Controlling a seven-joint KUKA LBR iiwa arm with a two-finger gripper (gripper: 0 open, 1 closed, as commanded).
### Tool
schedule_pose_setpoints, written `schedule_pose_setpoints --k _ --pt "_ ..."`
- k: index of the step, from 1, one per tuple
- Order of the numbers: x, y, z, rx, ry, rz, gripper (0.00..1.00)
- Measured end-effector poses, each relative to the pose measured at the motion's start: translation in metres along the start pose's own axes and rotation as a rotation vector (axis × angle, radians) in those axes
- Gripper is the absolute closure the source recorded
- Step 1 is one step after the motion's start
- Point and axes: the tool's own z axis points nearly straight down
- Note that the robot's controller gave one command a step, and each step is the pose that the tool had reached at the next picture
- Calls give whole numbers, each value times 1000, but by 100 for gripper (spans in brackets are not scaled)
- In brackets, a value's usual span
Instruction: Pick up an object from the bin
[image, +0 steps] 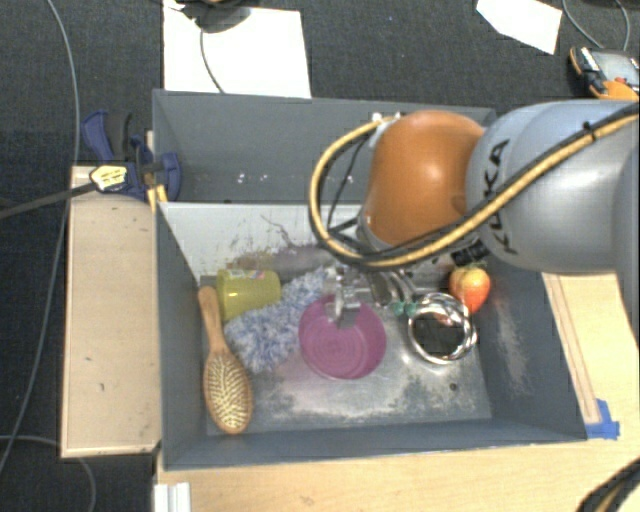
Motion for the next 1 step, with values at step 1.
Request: schedule_pose_setpoints --k 1 --pt "-3 -4 -45 0 3 -85 100"
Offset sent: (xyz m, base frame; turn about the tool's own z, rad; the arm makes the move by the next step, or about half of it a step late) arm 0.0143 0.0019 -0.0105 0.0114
